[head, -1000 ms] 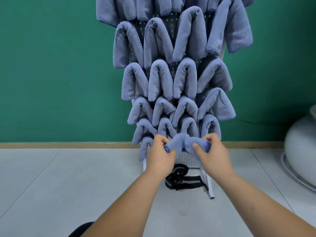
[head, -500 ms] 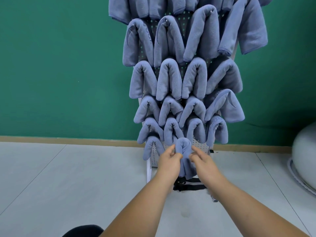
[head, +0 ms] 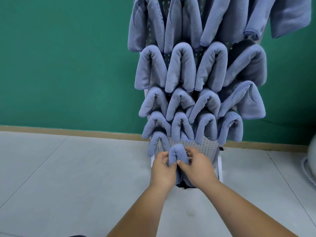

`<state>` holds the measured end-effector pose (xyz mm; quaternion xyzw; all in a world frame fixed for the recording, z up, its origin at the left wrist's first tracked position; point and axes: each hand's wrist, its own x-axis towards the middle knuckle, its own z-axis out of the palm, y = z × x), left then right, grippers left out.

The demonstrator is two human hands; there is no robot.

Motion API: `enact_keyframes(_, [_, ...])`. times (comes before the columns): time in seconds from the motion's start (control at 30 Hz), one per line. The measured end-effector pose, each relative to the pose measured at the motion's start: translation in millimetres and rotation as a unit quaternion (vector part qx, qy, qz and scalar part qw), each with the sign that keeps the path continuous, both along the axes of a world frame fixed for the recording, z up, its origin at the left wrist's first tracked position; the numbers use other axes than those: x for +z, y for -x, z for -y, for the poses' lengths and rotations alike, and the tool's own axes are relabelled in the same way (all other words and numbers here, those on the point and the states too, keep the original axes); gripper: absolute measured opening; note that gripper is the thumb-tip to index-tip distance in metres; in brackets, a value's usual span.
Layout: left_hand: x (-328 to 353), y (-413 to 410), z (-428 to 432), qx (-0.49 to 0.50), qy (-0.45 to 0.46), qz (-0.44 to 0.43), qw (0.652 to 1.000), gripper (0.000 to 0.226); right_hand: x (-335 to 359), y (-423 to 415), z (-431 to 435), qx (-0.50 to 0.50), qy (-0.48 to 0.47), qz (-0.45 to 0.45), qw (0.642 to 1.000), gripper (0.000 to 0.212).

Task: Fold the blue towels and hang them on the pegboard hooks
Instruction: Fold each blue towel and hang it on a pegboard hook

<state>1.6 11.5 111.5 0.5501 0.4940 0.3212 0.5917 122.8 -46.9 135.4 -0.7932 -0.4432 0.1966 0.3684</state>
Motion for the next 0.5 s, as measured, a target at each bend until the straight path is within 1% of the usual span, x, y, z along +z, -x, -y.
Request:
enact_keyframes(0.07, [-3, -3, -5, 0.015, -0.023, -0.02, 0.999, 0.033, -1, -3, -11, -0.01, 0.002, 0.039, 0.999, 0.041])
enact_keyframes(0.13, [-6, -6, -12, 0.027, -0.053, -0.04, 0.997, 0.034, -2, -9, -23, -0.004, -0.005, 0.053, 0.999, 0.038])
enact_keyframes(0.23, [-9, -9, -22, 0.033, -0.096, -0.066, 0.993, 0.035, -4, -21, -37, 0.054, -0.004, 0.062, 0.997, 0.032])
enact_keyframes(0.3, [-12, -11, -30, 0.027, -0.124, -0.081, 0.989, 0.035, -4, -30, -43, 0.074, 0.001, 0.06, 0.995, 0.029])
enact_keyframes(0.37, [-14, -14, -35, 0.005, -0.139, -0.083, 0.987, 0.037, -8, -38, -45, 0.061, 0.001, 0.074, 0.995, 0.028])
enact_keyframes(0.5, [-14, -26, -41, -0.03, -0.155, -0.079, 0.984, 0.036, -17, -47, -45, 0.016, -0.005, 0.096, 0.995, 0.021])
